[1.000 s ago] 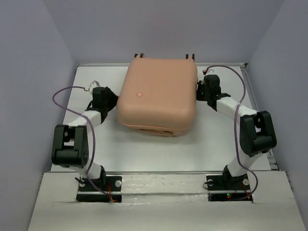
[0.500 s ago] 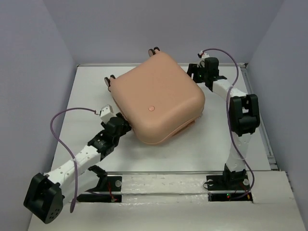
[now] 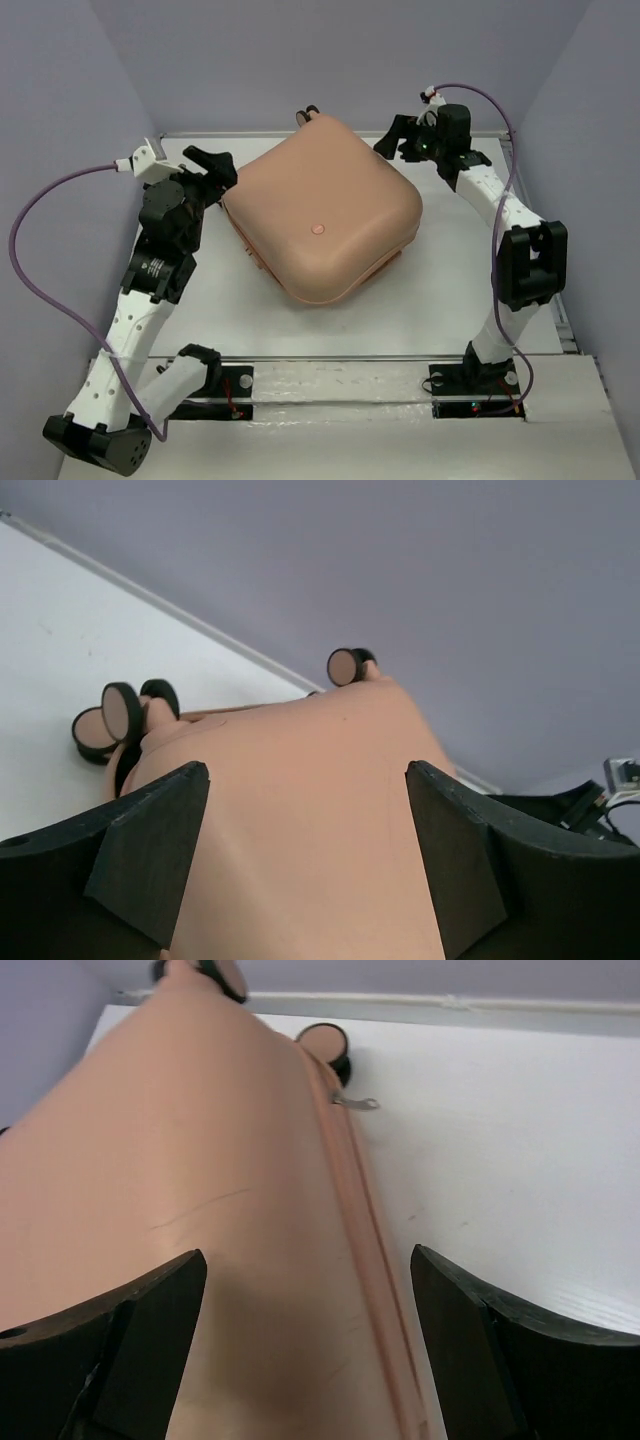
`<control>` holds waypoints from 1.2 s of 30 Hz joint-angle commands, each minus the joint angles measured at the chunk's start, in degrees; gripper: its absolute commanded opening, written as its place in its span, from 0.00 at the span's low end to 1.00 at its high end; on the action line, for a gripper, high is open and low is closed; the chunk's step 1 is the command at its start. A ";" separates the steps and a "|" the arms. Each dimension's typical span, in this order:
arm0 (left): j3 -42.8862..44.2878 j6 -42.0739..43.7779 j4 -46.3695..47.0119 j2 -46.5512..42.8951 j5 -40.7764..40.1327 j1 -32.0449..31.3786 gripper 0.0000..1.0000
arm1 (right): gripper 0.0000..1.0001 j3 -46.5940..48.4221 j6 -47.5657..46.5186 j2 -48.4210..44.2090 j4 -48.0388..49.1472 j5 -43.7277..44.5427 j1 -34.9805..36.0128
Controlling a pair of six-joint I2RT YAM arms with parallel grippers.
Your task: Pack the luggage
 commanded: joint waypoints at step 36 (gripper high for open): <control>6.13 -26.35 42.57 50.49 47.48 25.55 0.70 | 1.00 -36.58 -2.58 -31.16 7.43 0.35 1.65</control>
